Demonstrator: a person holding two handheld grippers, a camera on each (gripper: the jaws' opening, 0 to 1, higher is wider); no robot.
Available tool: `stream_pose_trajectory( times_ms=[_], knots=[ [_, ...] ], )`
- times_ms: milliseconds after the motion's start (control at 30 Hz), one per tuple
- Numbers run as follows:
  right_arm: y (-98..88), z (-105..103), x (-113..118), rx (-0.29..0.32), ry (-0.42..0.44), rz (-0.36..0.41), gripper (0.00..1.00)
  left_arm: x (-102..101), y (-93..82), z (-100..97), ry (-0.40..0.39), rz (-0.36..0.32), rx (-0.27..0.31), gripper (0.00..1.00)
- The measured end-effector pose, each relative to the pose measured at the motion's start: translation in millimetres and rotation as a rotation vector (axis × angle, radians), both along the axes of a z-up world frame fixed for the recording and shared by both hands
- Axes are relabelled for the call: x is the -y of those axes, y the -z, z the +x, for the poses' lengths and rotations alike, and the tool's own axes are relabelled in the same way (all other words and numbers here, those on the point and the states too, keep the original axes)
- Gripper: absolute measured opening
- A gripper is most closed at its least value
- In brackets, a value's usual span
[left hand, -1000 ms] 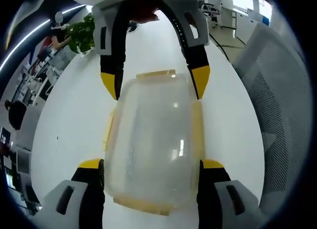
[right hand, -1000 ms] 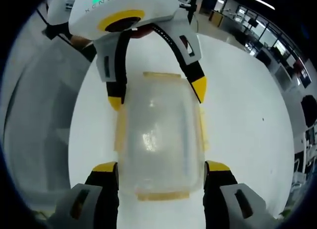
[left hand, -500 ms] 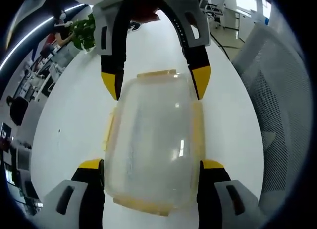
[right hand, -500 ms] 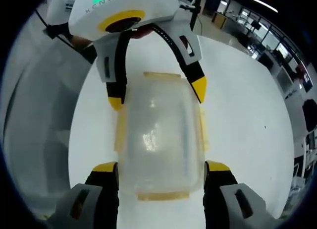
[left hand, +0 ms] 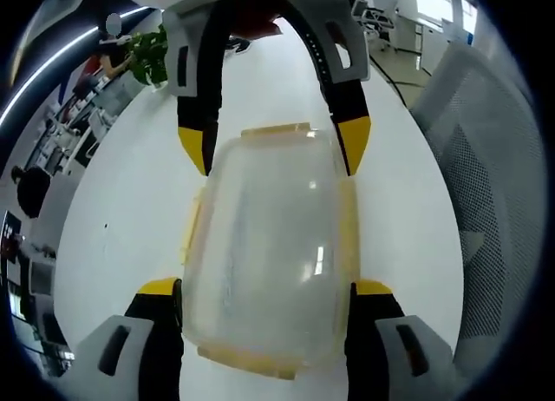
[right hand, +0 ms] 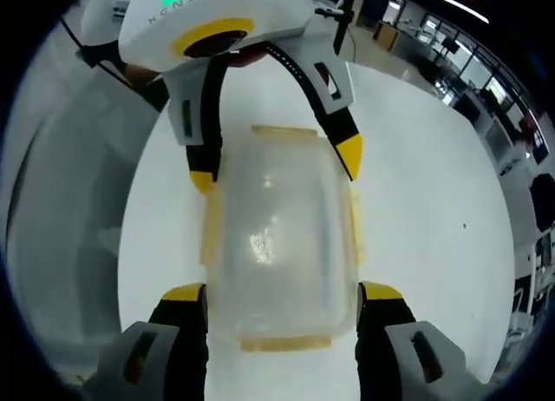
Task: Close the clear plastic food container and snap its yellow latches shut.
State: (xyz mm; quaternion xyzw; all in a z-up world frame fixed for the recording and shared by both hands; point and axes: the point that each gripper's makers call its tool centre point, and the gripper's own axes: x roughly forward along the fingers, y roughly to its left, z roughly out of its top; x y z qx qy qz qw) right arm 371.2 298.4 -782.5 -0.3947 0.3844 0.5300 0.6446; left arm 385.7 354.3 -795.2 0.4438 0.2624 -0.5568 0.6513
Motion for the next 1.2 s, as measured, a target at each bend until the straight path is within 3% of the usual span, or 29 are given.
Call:
stream_pose_trajectory(
  times_ms=[1200],
  knots=[
    [1.1, 34, 4, 0.002, -0.011, 0.004, 0.69, 3, -0.2, 32.4, -0.009, 0.0, -0.01, 0.76]
  ],
)
